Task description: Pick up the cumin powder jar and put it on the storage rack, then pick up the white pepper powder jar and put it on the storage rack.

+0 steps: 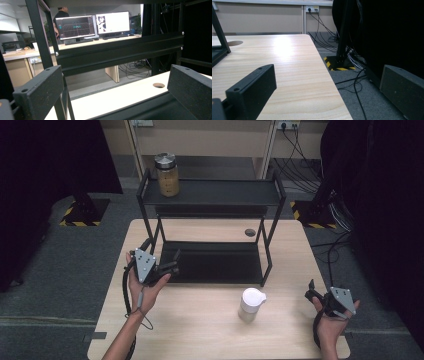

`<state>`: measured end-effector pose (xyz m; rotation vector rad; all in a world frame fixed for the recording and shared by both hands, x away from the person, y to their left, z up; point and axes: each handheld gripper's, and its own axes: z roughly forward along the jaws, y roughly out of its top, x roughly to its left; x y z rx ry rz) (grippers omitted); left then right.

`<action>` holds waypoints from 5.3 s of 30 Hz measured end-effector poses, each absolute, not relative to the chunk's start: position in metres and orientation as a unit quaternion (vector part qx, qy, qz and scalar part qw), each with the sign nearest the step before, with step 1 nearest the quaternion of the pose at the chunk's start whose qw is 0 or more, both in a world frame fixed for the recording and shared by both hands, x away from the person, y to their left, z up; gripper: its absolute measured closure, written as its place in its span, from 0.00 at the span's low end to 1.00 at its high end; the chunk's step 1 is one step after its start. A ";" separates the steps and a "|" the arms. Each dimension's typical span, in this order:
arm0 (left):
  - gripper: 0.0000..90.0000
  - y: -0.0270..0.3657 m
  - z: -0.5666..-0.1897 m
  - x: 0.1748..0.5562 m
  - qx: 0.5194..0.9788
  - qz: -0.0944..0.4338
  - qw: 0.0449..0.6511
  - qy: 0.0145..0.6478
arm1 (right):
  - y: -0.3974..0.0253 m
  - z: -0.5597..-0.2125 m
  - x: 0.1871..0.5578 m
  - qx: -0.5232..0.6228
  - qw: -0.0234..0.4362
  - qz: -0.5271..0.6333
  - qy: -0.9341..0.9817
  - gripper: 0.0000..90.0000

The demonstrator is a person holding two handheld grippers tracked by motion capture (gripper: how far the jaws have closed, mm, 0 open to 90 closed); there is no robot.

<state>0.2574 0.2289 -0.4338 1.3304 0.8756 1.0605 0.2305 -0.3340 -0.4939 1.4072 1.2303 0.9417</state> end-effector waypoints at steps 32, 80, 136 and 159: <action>0.00 0.233 -0.485 0.233 0.584 0.411 0.573 0.403 | -0.334 -0.494 0.231 0.582 0.500 0.389 0.510 0.01; 0.00 0.230 -0.515 0.223 0.618 0.362 0.544 0.437 | -0.337 -0.493 0.232 0.580 0.497 0.393 0.512 0.01; 0.00 0.227 -0.513 0.224 0.620 0.360 0.540 0.440 | -0.353 -0.460 0.204 0.521 0.402 0.557 0.507 0.00; 0.00 0.227 -0.512 0.225 0.617 0.355 0.540 0.449 | -0.308 -0.438 0.194 0.408 0.323 0.615 0.592 0.00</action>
